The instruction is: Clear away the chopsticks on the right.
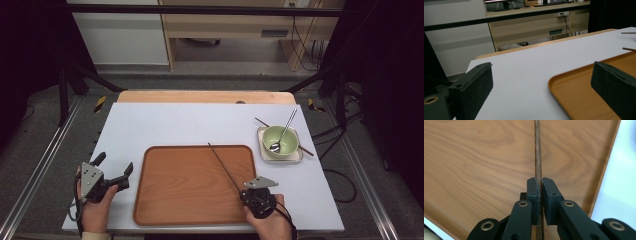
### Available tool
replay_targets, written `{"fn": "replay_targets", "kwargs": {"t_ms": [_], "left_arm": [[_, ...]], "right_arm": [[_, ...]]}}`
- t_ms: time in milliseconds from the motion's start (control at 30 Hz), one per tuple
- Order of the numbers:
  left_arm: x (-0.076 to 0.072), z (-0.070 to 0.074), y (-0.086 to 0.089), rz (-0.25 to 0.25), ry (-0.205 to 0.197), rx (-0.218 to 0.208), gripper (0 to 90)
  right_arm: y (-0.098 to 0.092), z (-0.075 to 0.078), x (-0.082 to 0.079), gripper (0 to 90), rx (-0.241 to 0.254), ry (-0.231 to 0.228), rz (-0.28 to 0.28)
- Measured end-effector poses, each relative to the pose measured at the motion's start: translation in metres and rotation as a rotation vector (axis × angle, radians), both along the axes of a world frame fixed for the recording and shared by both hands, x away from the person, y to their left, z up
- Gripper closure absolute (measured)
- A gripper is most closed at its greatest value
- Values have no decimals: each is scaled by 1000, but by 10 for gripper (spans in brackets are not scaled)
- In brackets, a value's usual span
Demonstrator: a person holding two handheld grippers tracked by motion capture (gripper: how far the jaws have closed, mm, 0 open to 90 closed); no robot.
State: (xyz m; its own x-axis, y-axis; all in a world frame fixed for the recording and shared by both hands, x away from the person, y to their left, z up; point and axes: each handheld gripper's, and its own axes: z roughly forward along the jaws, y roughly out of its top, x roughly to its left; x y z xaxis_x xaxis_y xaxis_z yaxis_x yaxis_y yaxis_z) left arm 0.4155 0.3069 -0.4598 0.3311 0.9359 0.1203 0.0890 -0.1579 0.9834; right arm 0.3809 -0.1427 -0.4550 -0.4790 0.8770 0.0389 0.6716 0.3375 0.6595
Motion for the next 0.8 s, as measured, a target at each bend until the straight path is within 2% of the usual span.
{"fn": "replay_targets", "kwargs": {"t_ms": [400, 633, 667, 800], "left_arm": [[3, 1, -5, -11, -4, 7, 37], [3, 1, -5, -15, -6, 7, 37], [3, 1, -5, -15, -5, 7, 37], [3, 1, -5, -16, -6, 8, 37]], "right_arm": [[-7, -2, -5, 846, -15, 11, -13], [-10, -4, -2, 845, -37, 22, -39], [-9, -4, -2, 845, -31, 35, -52], [-11, -6, 0, 826, -43, 13, -43]]}}
